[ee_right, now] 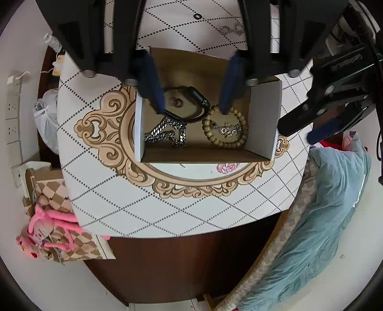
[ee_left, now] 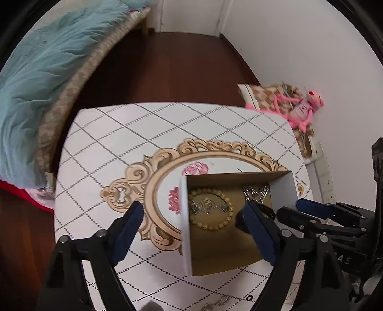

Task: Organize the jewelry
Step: 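Lower ring and earring into the white box while both tools open, then lift both open tools up and away from the white box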

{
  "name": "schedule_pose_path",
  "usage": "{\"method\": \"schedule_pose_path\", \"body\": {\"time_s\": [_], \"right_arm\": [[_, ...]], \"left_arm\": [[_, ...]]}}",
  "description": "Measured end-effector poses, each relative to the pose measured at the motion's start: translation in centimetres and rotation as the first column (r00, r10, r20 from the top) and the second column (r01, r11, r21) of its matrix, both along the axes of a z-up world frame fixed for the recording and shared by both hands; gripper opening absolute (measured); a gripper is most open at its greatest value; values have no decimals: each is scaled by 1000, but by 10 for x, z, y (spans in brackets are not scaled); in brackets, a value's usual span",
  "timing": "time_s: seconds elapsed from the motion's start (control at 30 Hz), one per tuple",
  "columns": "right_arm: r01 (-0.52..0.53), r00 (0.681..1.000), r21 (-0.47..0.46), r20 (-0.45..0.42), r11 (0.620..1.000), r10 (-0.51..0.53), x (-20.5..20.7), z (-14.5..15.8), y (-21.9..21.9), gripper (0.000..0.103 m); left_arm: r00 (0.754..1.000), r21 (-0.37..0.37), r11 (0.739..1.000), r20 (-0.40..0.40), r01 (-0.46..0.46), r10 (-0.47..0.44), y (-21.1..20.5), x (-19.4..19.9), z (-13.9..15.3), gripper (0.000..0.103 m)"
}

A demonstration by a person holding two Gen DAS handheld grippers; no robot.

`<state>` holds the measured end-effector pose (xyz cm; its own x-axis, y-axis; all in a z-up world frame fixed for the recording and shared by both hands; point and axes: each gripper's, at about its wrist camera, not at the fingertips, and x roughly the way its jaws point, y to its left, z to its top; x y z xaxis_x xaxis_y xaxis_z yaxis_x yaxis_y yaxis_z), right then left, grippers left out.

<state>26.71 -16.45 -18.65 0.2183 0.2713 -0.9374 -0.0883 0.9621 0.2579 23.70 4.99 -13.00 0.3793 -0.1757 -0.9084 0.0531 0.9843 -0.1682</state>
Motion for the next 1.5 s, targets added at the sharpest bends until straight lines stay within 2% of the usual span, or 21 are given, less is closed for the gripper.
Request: {"method": "schedule_pose_path", "body": {"time_s": [0.1, 0.13, 0.17, 0.2, 0.23, 0.3, 0.37, 0.43, 0.63, 0.8, 1.03, 1.3, 1.5], "right_arm": [[15, 999, -34, 38, 999, -14, -3, 9, -4, 53], [23, 999, -43, 47, 999, -21, -5, 12, -5, 57], [25, 998, -59, 56, 998, -22, -7, 14, -6, 63], [26, 997, -81, 69, 996, -21, -10, 16, -5, 79], [30, 996, -115, 88, 993, -20, -14, 19, -5, 92], [40, 994, -193, 109, 980, -19, -25, 20, -4, 95], [51, 993, -235, 111, 971, -26, -36, 15, -4, 96], [61, 993, -261, 113, 964, -32, -45, 12, -6, 102], [87, 990, -274, 133, 958, -52, -70, 8, -8, 102], [113, 983, -265, 170, 958, -69, -87, 23, -10, 102], [145, 963, -259, 257, 955, -77, -119, 63, -17, 102], [184, 918, -238, 389, 953, -80, -159, 122, -20, 102], [206, 890, -205, 445, 957, -96, -183, 151, -23, 102]], "left_arm": [[1000, 26, 1000, 17, -17, 17, 5, -6, 5, 86], [999, 46, 999, 25, -21, 20, 5, -9, 7, 86], [999, 70, 997, 31, -26, 24, 5, -11, 8, 90], [999, 94, 995, 44, -30, 26, 5, -16, 9, 98], [998, 111, 993, 57, -34, 28, 5, -20, 10, 102], [996, 147, 988, 81, -50, 38, 4, -29, 12, 103], [994, 180, 981, 101, -69, 52, 2, -39, 10, 103], [993, 185, 980, 98, -80, 62, 2, -45, 7, 103], [992, 196, 976, 98, -94, 76, -3, -65, 7, 103], [989, 197, 975, 124, -108, 84, -7, -82, 17, 103], [975, 177, 975, 199, -132, 96, -11, -111, 52, 103], [951, 166, 974, 291, -157, 104, -14, -150, 94, 103], [939, 149, 978, 332, -146, 89, -17, -171, 118, 103]]}}
